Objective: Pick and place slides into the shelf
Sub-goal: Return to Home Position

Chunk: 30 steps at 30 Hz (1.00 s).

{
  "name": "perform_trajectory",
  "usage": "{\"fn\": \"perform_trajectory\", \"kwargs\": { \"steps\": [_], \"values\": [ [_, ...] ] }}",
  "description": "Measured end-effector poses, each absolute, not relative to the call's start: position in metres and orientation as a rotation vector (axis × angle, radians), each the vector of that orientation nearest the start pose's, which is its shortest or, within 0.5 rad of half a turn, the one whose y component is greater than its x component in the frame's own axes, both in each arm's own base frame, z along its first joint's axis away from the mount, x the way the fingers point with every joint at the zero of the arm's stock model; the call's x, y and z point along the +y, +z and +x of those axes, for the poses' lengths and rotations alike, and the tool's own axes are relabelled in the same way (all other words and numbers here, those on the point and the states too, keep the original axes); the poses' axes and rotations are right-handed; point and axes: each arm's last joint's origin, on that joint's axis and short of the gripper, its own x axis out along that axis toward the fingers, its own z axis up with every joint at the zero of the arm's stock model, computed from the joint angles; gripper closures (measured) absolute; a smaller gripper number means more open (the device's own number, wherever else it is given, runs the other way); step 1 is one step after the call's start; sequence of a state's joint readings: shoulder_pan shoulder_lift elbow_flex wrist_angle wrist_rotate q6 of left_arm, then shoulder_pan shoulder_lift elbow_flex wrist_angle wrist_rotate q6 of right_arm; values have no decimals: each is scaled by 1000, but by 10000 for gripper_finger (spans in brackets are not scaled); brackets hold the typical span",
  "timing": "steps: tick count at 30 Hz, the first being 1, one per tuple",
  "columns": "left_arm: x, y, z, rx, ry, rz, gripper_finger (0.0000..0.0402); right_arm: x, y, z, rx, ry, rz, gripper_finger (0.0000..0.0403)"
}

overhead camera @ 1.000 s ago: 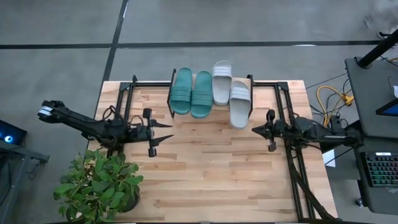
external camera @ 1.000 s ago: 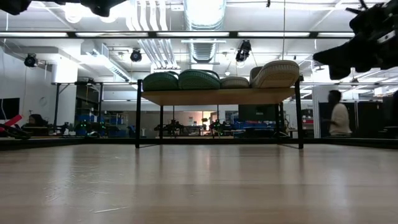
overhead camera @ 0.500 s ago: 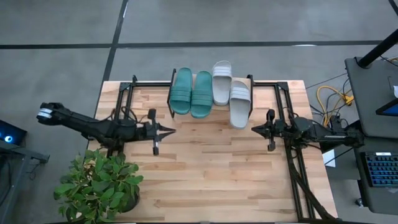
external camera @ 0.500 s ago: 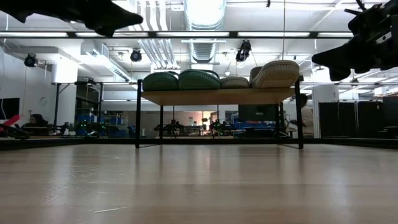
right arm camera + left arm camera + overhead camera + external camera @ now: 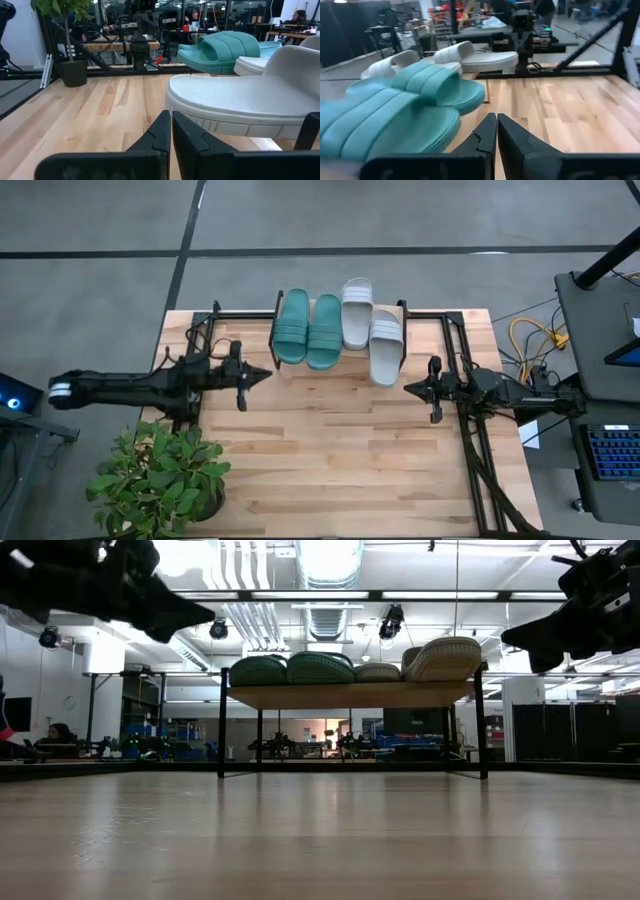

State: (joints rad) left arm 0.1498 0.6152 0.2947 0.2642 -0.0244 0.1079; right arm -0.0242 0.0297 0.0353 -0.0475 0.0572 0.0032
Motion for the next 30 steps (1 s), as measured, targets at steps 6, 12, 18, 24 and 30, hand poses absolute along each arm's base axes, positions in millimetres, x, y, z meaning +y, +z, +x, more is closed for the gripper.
{"fn": "perform_trajectory", "kwargs": {
  "steps": [6, 12, 18, 24, 30],
  "values": [
    [14, 212, 135, 31, 149, 50, 401, -4, 167, 98, 58, -79, 22, 394],
    [7, 205, 122, 57, 164, 62, 402, -4, 165, 100, 86, -79, 25, 394],
    [2, 198, 112, 98, 137, 83, 402, -4, 164, 101, 101, -79, 25, 394],
    [2, 179, 101, 25, 140, 112, 402, -4, 164, 101, 101, -79, 25, 394],
    [2, 168, 99, 1, 131, 84, 401, -4, 163, 101, 101, -79, 26, 394]
  ]
}}
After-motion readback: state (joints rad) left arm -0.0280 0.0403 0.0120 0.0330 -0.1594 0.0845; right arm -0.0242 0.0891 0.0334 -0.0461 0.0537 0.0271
